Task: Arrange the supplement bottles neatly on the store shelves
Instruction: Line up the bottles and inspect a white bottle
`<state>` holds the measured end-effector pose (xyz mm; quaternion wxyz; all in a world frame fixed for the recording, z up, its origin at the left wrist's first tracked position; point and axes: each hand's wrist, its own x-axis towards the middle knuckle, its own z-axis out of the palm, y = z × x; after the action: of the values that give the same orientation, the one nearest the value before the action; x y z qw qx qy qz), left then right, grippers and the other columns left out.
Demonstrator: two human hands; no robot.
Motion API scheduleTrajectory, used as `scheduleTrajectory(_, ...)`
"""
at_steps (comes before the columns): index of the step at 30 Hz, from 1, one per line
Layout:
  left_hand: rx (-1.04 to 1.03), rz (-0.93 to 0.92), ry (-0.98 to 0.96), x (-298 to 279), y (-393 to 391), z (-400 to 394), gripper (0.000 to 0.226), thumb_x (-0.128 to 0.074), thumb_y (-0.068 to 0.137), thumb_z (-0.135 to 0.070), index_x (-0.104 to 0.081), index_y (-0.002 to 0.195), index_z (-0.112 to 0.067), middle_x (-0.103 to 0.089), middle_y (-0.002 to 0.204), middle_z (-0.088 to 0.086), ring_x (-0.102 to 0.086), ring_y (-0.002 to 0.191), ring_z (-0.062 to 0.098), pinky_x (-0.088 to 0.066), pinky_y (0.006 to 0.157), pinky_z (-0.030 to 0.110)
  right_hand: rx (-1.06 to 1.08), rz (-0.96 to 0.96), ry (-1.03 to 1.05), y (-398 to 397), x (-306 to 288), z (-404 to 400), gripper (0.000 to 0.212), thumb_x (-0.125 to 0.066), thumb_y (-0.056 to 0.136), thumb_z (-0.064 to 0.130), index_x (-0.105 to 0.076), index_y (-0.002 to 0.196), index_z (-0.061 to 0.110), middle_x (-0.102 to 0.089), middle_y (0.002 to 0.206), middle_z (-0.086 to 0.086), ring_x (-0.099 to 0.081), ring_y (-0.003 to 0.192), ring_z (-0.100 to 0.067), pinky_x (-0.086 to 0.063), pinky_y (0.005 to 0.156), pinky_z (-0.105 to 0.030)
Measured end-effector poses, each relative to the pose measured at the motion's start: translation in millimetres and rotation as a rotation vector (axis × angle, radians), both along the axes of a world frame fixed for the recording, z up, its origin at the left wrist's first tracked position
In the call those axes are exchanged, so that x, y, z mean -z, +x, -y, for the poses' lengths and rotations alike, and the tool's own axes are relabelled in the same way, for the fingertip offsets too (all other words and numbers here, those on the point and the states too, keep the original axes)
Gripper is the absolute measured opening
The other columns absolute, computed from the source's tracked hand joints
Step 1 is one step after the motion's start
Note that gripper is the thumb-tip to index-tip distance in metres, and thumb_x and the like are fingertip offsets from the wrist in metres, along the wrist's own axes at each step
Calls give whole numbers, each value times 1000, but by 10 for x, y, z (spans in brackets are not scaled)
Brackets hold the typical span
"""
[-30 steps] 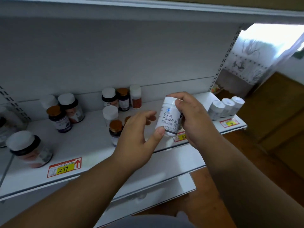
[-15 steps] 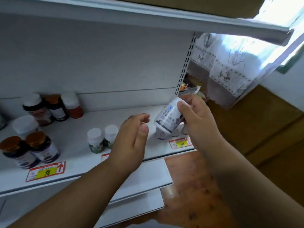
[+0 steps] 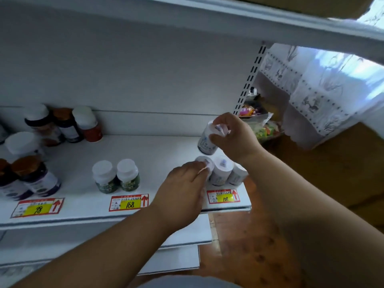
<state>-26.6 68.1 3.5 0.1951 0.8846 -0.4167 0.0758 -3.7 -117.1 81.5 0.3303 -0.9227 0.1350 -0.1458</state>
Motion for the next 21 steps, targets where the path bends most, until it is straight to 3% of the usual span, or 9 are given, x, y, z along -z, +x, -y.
scheduleTrajectory(3,6,20,60,14,55,84,58,-61,85,-31,-41,139,-20,-51,139,2,-52,120,22,-40,104,38,-164,-92,-105,172,49,132,29,-70,78,21,-58,104,25,-59,97,9,-56,84,-15,-38,59,-19)
scheduleTrajectory(6,-55,51,103,48,109,186,57,-62,80,-28,-48,135,-17,-56,131,3,-54,114,23,-44,100,37,-316,-201,-203,339,102,169,24,-70,75,18,-57,94,26,-54,86,13,-52,72,-11,-34,53,-19)
scheduleTrajectory(10,-136,11,130,91,57,244,62,-66,76,-24,-50,136,-19,-56,133,1,-55,116,22,-46,100,39,-481,-346,-267,492,244,209,22,-71,76,22,-60,95,24,-53,89,11,-51,72,-10,-38,54,-21)
scheduleTrajectory(15,-182,-3,120,75,28,317,63,-61,76,-22,-48,137,-18,-55,136,2,-53,119,23,-44,103,40,-603,-408,-259,571,246,263,11,-71,83,29,-64,90,22,-61,94,6,-59,84,-16,-49,70,-27)
scheduleTrajectory(19,-208,-24,123,66,19,330,62,-55,77,-22,-46,139,-20,-51,139,0,-50,123,21,-41,106,39,-627,-403,-276,592,268,300,10,-69,85,28,-63,87,20,-57,84,9,-51,71,-8,-40,57,-19)
scheduleTrajectory(21,-214,-13,123,56,2,330,63,-58,75,-19,-48,137,-19,-54,137,1,-52,120,21,-43,103,38,-597,-369,-245,590,310,290,16,-70,84,31,-63,89,17,-57,82,6,-50,66,-8,-41,57,-22)
